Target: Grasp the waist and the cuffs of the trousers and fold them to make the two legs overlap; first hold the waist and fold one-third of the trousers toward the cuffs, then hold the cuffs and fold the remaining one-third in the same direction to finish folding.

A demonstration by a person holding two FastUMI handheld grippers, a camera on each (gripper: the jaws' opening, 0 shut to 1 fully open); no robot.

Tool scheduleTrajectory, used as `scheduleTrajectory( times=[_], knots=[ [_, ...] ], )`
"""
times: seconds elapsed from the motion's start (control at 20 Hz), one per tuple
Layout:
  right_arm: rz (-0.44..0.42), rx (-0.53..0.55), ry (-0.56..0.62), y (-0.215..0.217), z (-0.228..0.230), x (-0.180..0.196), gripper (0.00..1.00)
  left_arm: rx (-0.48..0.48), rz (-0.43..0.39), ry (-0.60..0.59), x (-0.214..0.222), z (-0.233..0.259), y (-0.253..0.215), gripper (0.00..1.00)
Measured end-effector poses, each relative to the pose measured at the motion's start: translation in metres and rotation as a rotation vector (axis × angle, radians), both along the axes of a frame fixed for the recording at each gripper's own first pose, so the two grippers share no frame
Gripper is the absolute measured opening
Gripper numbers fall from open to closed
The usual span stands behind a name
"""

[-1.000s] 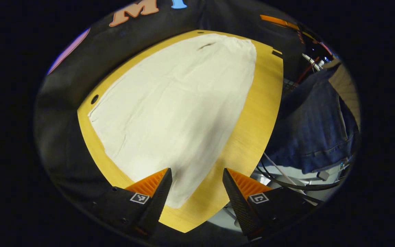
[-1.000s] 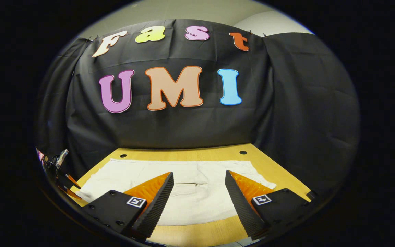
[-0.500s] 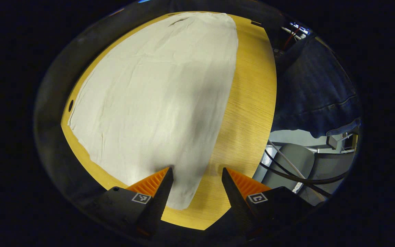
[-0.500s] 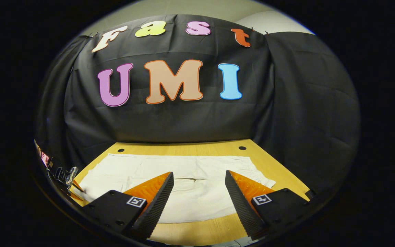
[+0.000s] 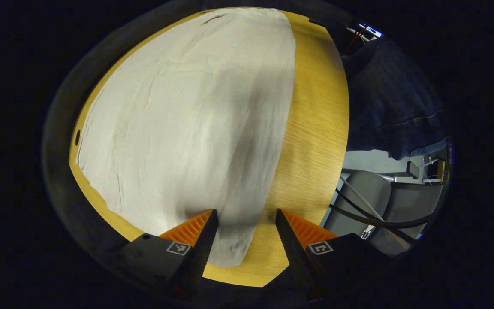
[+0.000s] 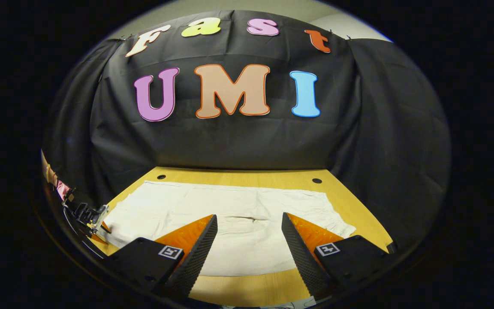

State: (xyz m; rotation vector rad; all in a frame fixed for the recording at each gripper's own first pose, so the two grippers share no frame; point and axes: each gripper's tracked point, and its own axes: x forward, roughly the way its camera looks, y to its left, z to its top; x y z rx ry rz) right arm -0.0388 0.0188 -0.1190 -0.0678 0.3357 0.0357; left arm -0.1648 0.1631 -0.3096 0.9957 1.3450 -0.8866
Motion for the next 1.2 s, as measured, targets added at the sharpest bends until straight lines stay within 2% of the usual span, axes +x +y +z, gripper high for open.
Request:
scheduleTrajectory(
  times=[0.1,0.2,0.3,0.4,0.45,0.5,0.55,0.7,0.85,1.1,1.2],
  knots=[
    [0.017,0.002,0.009,0.001,-0.003,0.002,0.97,0.029,-0.029,0.013,0.001,0.0,0.002,0.82],
    [0.032,0.007,0.025,0.001,-0.007,0.005,0.97,0.052,-0.056,0.021,0.004,0.001,0.006,0.75],
    [0.049,0.01,0.032,0.0,-0.009,0.01,0.97,0.076,-0.057,0.024,0.01,0.002,0.007,0.62],
    [0.066,-0.009,0.041,-0.003,-0.011,0.015,0.94,0.095,-0.03,0.016,0.017,0.003,0.007,0.43],
    [0.076,-0.024,0.043,-0.005,-0.014,0.018,0.93,0.098,-0.019,-0.001,0.022,0.003,0.007,0.27],
    [0.091,-0.036,0.045,-0.006,-0.015,0.021,0.96,0.1,-0.001,-0.007,0.024,0.001,0.01,0.16],
    [0.107,-0.045,0.05,-0.006,-0.017,0.023,0.94,0.092,0.0,-0.01,0.023,0.002,0.006,0.0],
    [0.18,-0.065,0.077,-0.008,-0.025,0.021,0.96,0.097,-0.022,-0.016,0.025,0.001,0.008,0.0],
    [0.292,-0.102,0.135,-0.009,-0.041,0.024,0.98,0.097,-0.025,-0.035,0.025,-0.001,0.007,0.0],
    [0.503,-0.298,0.28,-0.048,-0.086,0.014,0.97,0.111,0.032,-0.046,0.026,0.0,0.008,0.0],
    [0.588,-0.396,0.372,-0.072,-0.109,0.006,0.98,0.121,0.041,-0.059,0.026,0.0,0.009,0.0]
  ],
)
